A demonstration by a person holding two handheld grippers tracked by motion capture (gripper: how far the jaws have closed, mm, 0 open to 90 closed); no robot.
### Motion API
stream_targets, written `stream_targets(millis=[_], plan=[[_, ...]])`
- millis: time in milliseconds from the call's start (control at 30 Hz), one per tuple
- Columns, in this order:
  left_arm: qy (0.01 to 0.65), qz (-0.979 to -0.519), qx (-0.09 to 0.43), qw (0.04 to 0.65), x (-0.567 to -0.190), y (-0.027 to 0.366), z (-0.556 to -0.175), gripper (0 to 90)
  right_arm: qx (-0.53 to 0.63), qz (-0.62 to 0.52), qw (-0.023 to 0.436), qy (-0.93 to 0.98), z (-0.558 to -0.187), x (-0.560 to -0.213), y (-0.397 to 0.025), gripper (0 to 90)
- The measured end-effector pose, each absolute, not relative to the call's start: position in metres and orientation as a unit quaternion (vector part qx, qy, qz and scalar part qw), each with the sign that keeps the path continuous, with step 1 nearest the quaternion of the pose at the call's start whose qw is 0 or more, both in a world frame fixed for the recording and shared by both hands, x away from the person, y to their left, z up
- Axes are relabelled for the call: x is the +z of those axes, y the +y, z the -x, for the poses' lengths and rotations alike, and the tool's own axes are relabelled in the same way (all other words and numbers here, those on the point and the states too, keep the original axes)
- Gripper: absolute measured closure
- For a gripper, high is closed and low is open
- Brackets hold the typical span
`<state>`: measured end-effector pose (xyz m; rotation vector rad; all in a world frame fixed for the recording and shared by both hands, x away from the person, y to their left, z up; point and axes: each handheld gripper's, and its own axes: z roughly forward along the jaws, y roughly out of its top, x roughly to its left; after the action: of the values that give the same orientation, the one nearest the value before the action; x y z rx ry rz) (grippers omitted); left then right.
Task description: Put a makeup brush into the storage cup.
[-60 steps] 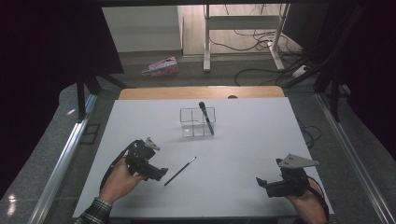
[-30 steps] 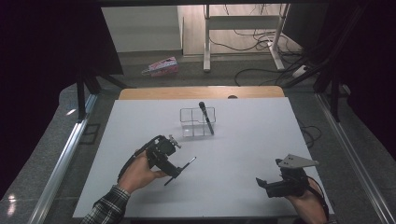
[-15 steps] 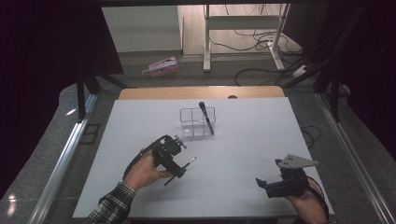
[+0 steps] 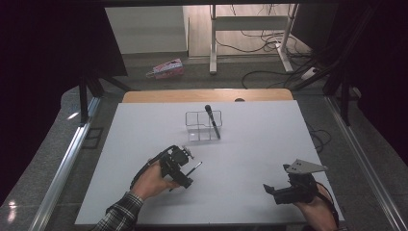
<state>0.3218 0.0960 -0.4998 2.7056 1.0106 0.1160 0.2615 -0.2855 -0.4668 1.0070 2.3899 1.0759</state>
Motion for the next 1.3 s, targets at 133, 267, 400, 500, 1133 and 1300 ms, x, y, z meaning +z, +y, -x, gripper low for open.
stream_targets(millis=[133, 267, 400, 500, 1133, 1300], plan=[[0.354, -0.925, 0.035, 0.133, -0.5046, 0.0965, -0.321, 8.8, 0.377, -0.354, 0.165, 0.84, -0.2612, -0.4667, -0.2851, 0.0], [0.354, -0.925, 0.029, 0.136, -0.5059, 0.097, -0.3207, 15.8, 0.376, -0.353, 0.165, 0.84, -0.2613, -0.4669, -0.285, 0.0], [0.354, -0.925, 0.019, 0.135, -0.5082, 0.0973, -0.3202, 25.7, 0.375, -0.353, 0.165, 0.841, -0.2611, -0.467, -0.2846, 0.0], [0.353, -0.926, 0.017, 0.131, -0.5094, 0.0969, -0.3197, 34.8, 0.375, -0.352, 0.164, 0.842, -0.261, -0.4671, -0.2843, 0.0], [0.38, -0.916, 0.006, 0.126, -0.5051, 0.0982, -0.3148, 85.9, 0.375, -0.349, 0.165, 0.843, -0.261, -0.4672, -0.2842, 0.0], [0.379, -0.916, 0.008, 0.126, -0.5048, 0.0979, -0.3143, 85.9, 0.375, -0.349, 0.164, 0.843, -0.261, -0.4672, -0.284, 0.0]])
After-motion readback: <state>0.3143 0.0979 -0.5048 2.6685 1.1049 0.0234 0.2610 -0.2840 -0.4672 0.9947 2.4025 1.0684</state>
